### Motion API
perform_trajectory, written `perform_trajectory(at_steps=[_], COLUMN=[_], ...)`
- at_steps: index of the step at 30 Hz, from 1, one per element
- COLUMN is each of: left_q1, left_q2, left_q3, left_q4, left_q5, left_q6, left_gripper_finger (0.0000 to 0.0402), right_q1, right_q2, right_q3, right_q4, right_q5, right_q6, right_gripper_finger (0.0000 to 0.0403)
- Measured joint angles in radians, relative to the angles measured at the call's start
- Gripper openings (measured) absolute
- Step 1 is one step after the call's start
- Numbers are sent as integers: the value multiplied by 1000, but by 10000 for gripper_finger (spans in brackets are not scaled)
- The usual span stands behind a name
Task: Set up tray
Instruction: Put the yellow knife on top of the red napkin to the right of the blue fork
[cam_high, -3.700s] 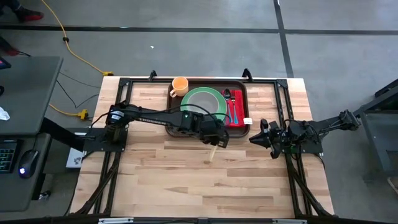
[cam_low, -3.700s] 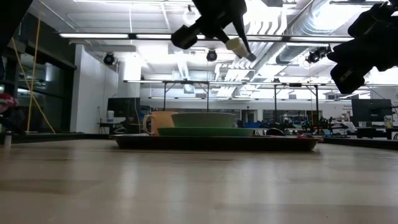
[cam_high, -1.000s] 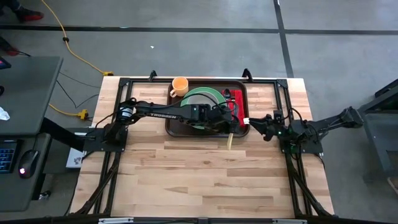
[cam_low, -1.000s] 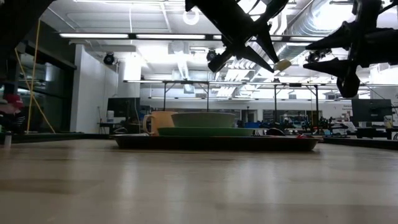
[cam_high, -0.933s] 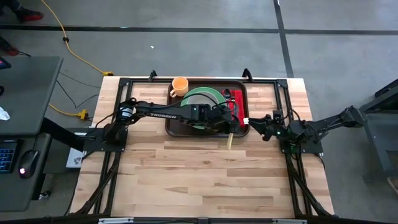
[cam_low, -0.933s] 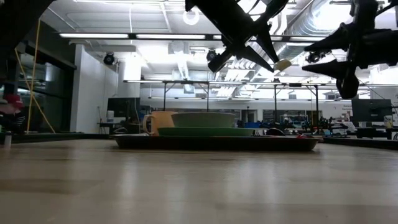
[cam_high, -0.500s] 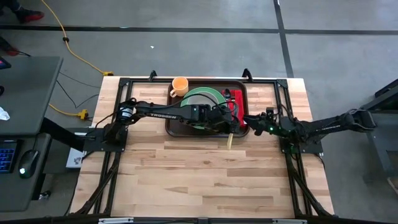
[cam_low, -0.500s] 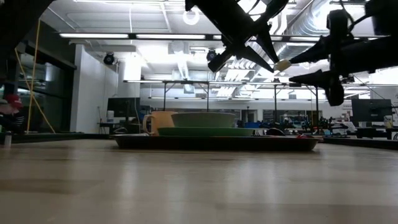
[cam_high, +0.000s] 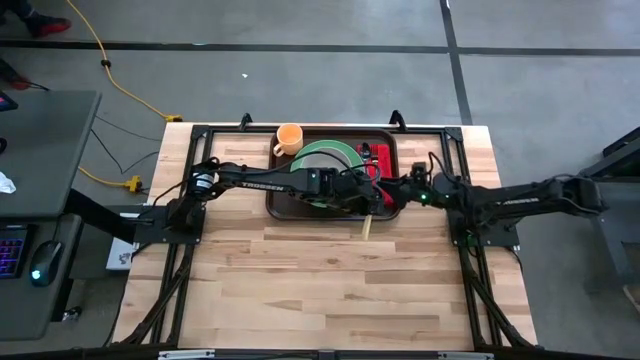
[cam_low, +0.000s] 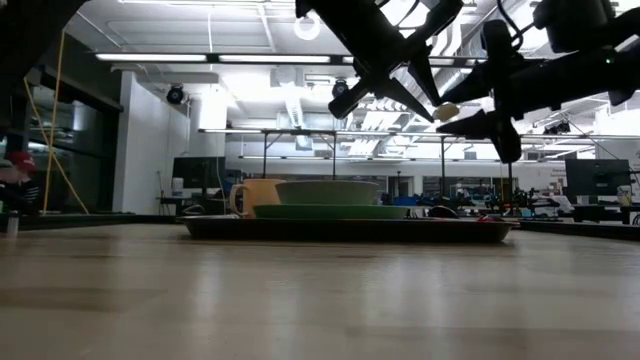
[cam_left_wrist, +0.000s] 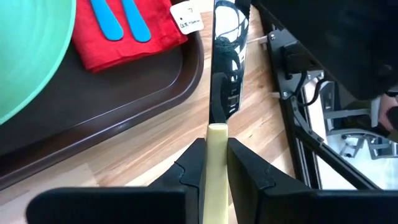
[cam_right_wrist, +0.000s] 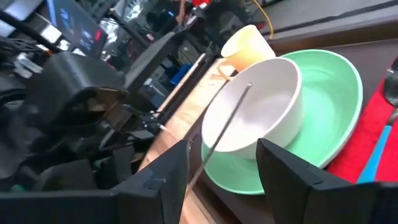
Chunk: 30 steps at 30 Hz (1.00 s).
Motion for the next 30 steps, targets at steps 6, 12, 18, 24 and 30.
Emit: perform_trajectory(at_steps=[6, 12, 18, 24, 30], left_q1=[0, 0, 0, 0, 0], left_q2=[0, 0, 0, 0, 0], left_q3=[0, 0, 0, 0, 0], left_q4=[1, 2, -8, -19, -23], left_q5=[0, -2, -1, 0, -5], left_q6=[-1, -2, -2, -2, -2], left_gripper_finger=[85, 85, 85, 85, 85], right_q1=[-14, -15, -15, -14, -15], right_q2=[46, 67, 71, 71, 71], right_q3=[5, 5, 5, 5, 5], right_q4=[2, 3, 14, 48, 39], right_q5=[-6, 15, 1, -16, -41], right_q6=[20, 19, 26, 21, 17], right_gripper_finger=[166, 159, 157, 154, 144])
